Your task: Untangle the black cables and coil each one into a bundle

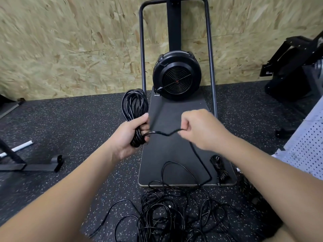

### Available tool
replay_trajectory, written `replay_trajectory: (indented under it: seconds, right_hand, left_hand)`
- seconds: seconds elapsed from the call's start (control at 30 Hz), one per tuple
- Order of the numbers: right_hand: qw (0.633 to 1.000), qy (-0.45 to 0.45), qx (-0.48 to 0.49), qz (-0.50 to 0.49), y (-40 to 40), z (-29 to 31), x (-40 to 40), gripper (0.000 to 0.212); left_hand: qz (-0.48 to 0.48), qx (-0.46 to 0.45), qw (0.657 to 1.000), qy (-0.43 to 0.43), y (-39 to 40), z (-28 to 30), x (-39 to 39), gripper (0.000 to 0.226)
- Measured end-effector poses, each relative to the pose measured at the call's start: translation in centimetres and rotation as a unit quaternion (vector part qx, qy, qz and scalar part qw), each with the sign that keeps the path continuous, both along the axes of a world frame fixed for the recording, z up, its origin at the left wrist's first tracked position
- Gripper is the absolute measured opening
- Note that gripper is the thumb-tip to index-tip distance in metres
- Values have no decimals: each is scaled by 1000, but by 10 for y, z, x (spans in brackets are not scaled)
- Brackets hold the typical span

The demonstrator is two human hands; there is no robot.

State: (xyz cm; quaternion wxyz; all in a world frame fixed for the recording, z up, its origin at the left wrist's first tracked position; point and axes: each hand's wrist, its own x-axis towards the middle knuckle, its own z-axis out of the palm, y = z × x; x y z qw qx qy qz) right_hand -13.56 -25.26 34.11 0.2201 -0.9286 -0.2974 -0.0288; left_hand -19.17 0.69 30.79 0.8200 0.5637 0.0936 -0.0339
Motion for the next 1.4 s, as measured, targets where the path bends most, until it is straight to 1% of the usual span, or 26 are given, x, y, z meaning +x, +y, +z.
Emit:
replay_trajectory:
  seconds: [0.1, 0.17, 0.23, 0.3, 0.37, 0.43, 0.5, 0.63, 0.7, 0.77, 0.8, 0.83, 0.87, 0.93, 1.0, 1.03, 1.07, 1.1, 1.17, 1.2, 1.23, 1.27, 1.3, 1.33, 1.37, 1.4]
  right_hand:
    - [994, -13, 97, -41, -11, 14, 5, 30]
    - [985, 53, 161, 21, -12, 24, -4, 29]
    - [961, 175, 177, 120, -7, 27, -17, 28]
    - [941, 223, 184, 179, 0, 21, -24, 29]
    - [928, 245, 204, 192, 3, 15, -24, 30]
    - [905, 294, 240, 195, 6, 12, -22, 31]
    - [890, 311, 291, 166, 8, 10, -19, 29]
    - [915, 208, 344, 46, 14, 2, -5, 35]
    - [917, 185, 352, 3, 13, -1, 0, 37]
    - [920, 168, 351, -42, 11, -2, 5, 37]
    - [924, 150, 346, -63, 11, -2, 6, 38]
    - [930, 125, 337, -78, 12, -3, 6, 39]
    - [937, 95, 325, -84, 12, -3, 5, 40]
    - [945, 58, 312, -79, 15, -3, 2, 39]
    - [939, 80, 334, -32, 16, -2, -1, 31]
    - [932, 100, 348, 5, 16, -1, -3, 27]
    - [934, 93, 344, 32, 15, -2, -4, 27]
    - [947, 43, 315, 36, 14, -3, -3, 33]
    - [971, -82, 227, 4, 13, -6, 2, 62]
    - [976, -78, 203, -19, 13, -9, 5, 80]
    - [980, -18, 194, -48, 12, -11, 8, 98]
    - [975, 74, 194, -76, 11, -12, 11, 111]
    - [959, 174, 208, -85, 8, -15, 15, 113]
    - [934, 267, 228, -72, 4, -18, 20, 98]
    - [907, 340, 246, -41, 0, -22, 24, 72]
    - [888, 381, 258, -16, -4, -24, 25, 46]
  left_hand:
    - [28, 89, 995, 27, -3, -3, -1, 20]
    - [41, 136, 989, 37, -7, -10, 0, 21]
    - [39, 141, 989, 35, -9, -20, 3, 20]
    - [30, 140, 989, 31, -12, -26, 4, 20]
    - [4, 145, 989, 30, -15, -29, 7, 27]
    - [-25, 159, 987, 29, -21, -30, 6, 28]
    - [-37, 165, 985, 46, -31, -29, 4, 29]
    - [-99, 123, 985, 73, -51, -23, -2, 58]
    - [-135, 87, 984, 78, -56, -18, -5, 74]
    - [-161, 49, 982, 83, -57, -16, -7, 99]
    - [-166, 50, 981, 82, -58, -16, -8, 108]
    - [-166, 64, 981, 78, -58, -17, -7, 108]
    - [-163, 87, 980, 75, -59, -19, -7, 98]
    - [-156, 139, 975, 74, -64, -23, -8, 61]
    - [-135, 154, 975, 91, -70, -27, -9, 34]
    - [-122, 137, 978, 103, -73, -28, -10, 26]
    - [-113, 115, 981, 109, -74, -28, -11, 23]
    - [-112, 98, 983, 110, -75, -28, -12, 26]
    - [-122, 88, 984, 100, -75, -28, -12, 38]
    - [-126, 90, 984, 90, -75, -27, -12, 42]
    - [-126, 92, 985, 78, -76, -27, -13, 43]
    - [-124, 95, 986, 65, -77, -27, -14, 43]
    - [-122, 99, 986, 51, -77, -28, -15, 42]
    - [-123, 102, 986, 40, -77, -27, -16, 39]
    - [-132, 105, 985, 31, -76, -27, -18, 37]
    - [-145, 106, 984, 23, -76, -27, -19, 35]
